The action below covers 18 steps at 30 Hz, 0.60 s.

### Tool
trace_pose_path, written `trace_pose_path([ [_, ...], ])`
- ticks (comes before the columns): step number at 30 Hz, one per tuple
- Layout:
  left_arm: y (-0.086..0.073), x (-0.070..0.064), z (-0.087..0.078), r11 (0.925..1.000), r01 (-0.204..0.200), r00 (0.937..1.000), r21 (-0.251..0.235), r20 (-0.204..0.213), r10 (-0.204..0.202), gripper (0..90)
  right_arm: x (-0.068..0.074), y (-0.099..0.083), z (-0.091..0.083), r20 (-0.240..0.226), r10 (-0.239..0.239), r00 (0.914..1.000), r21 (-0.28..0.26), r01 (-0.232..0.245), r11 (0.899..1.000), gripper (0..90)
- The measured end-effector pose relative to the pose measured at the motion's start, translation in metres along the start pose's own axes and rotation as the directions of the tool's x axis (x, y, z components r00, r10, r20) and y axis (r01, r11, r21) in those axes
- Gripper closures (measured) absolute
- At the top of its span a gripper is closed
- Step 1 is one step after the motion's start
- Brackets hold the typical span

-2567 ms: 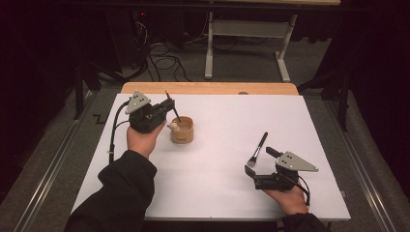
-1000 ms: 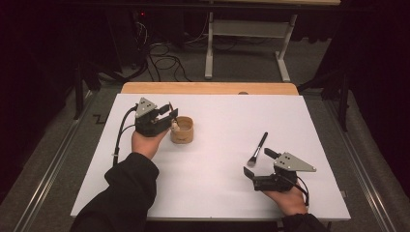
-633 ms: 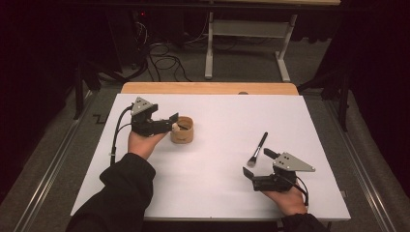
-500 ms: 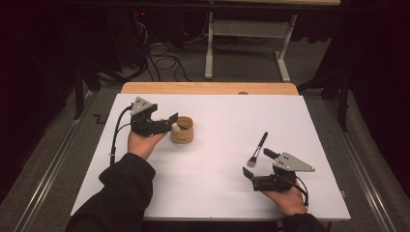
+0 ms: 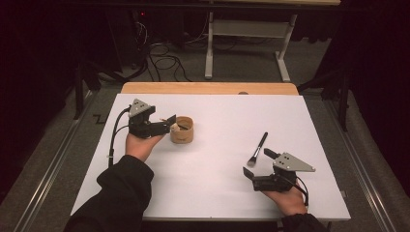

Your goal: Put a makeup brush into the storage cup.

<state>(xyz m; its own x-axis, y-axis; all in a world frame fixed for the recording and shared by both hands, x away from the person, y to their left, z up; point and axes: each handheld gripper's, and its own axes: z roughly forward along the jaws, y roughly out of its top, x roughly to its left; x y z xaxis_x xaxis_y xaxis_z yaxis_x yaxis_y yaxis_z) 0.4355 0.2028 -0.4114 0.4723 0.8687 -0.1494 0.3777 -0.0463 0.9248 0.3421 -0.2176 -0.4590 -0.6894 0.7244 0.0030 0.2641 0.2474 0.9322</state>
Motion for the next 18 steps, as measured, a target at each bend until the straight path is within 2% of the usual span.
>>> trace_pose_path([
  [10, -0.006, 0.002, -0.014, 0.9999, 0.011, 0.9999, 0.001, -0.004, -0.011, 10.9, 0.0, 0.0, 0.0, 0.001, -0.001, 1.0, 0.0, 0.001, 1.0, 1.1],
  [18, -0.015, -0.001, -0.027, 1.0, 0.003, 0.9999, 0.001, -0.01, -0.003, 10.5, 0.0, 0.0, 0.0, 0.003, -0.001, 1.0, 0.0, 0.001, 1.0, 1.1],
])
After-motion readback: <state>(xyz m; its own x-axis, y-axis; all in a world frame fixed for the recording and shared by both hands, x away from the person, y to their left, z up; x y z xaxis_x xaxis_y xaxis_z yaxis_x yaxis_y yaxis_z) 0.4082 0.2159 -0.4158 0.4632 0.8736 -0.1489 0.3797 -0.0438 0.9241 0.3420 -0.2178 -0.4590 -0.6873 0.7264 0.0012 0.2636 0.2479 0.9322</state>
